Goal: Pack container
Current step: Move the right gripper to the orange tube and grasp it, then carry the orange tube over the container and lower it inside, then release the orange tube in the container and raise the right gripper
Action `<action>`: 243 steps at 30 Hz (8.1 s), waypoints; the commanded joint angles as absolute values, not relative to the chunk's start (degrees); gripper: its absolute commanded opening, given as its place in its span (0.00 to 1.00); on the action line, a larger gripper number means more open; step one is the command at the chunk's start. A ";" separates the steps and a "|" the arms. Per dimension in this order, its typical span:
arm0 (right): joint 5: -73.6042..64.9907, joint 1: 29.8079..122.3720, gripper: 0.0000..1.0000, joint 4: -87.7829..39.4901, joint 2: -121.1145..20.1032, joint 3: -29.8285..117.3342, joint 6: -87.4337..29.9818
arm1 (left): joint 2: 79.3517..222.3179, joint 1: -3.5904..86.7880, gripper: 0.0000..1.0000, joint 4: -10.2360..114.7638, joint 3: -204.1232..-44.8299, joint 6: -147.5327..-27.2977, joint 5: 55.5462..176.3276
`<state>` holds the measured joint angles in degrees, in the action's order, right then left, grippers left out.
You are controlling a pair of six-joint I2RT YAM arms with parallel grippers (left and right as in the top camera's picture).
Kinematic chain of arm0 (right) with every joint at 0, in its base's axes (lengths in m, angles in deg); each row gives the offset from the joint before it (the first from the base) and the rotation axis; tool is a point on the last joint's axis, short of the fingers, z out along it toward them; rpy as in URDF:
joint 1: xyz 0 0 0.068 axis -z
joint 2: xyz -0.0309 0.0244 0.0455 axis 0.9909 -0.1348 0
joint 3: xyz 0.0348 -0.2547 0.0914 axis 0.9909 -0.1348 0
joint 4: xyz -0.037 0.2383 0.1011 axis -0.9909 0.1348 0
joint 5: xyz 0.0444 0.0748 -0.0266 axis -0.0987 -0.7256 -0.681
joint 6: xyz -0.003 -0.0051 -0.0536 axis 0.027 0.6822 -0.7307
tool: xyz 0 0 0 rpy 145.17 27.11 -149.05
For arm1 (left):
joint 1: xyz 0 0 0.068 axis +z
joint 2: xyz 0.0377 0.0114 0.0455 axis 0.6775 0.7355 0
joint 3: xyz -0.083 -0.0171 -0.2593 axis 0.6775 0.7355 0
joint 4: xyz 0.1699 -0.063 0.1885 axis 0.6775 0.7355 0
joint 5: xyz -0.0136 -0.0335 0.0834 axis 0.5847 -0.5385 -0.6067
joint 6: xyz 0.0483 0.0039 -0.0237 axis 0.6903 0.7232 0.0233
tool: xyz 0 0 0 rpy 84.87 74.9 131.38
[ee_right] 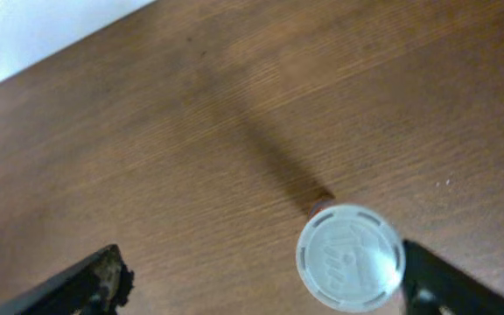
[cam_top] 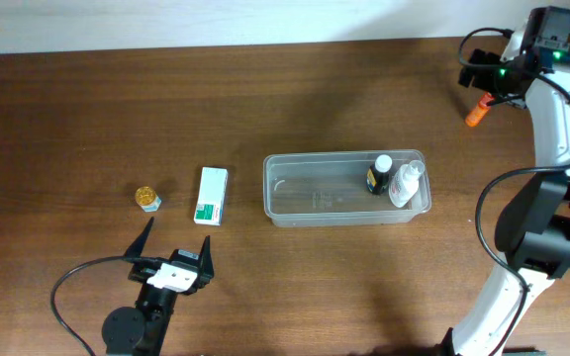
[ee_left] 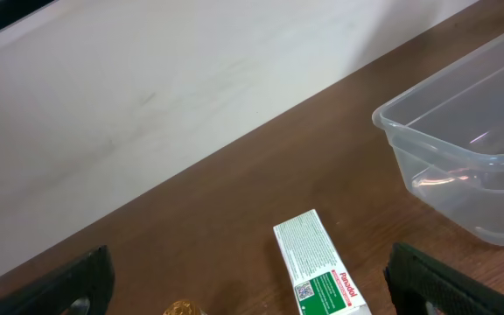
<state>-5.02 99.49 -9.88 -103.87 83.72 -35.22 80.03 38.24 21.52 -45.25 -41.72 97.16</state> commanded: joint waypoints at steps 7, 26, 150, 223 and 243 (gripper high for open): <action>-3.14 100.97 0.89 -10.41 -106.43 84.33 -35.74 | 79.53 38.59 0.99 21.78 -45.11 -41.42 97.97; 1.23 101.02 0.64 -10.47 -109.46 84.31 -35.79 | 79.53 38.59 0.99 21.78 -45.11 -41.42 97.99; -6.09 76.14 0.20 0.61 -65.38 42.06 -44.79 | 79.53 38.59 0.99 21.81 -45.11 -41.42 97.99; 1.63 71.77 0.42 -8.18 -70.54 36.94 -45.16 | 79.53 38.59 0.99 21.78 -45.11 -41.42 97.97; -7.73 71.75 0.41 -2.98 -70.36 45.75 -44.73 | 79.53 38.59 0.99 21.78 -45.11 -41.42 97.99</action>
